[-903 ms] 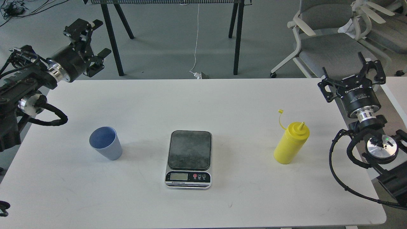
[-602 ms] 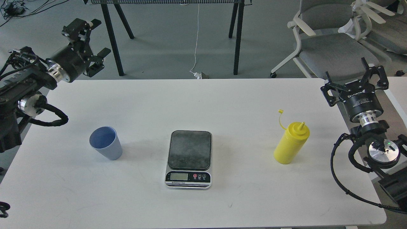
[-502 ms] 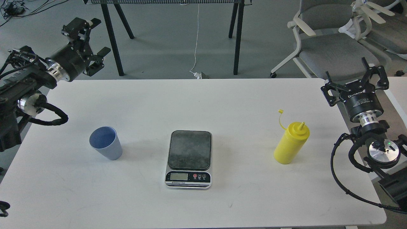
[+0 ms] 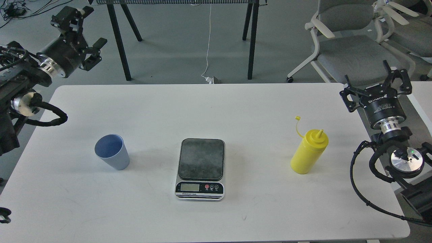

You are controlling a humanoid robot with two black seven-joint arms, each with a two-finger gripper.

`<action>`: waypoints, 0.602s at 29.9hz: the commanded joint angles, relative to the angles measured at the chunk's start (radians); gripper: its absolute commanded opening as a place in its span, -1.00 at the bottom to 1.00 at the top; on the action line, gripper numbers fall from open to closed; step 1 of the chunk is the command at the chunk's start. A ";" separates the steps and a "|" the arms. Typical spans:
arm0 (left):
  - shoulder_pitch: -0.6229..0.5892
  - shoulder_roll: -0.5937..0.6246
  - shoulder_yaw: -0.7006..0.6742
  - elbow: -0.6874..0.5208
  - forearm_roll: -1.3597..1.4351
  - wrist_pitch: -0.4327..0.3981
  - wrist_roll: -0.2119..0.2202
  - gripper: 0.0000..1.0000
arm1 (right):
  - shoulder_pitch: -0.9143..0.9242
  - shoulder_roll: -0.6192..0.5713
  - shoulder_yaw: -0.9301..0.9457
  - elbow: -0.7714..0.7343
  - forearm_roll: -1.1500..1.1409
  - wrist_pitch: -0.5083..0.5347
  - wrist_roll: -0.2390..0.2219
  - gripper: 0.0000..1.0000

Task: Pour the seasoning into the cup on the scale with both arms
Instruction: 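Raise the left gripper and swing it toward the blue cup, then lower the left gripper onto the blue cup and close around it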

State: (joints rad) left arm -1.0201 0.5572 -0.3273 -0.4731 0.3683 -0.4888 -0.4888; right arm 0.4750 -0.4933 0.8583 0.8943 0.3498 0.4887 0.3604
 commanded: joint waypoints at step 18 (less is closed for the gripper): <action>-0.176 0.242 0.020 -0.559 1.515 0.000 0.000 0.99 | 0.011 0.007 0.004 0.000 -0.003 0.000 0.000 1.00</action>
State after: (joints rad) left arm -1.2066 0.7469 -0.3233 -0.8858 1.7420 -0.4889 -0.4891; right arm 0.4859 -0.4806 0.8622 0.8961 0.3466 0.4887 0.3604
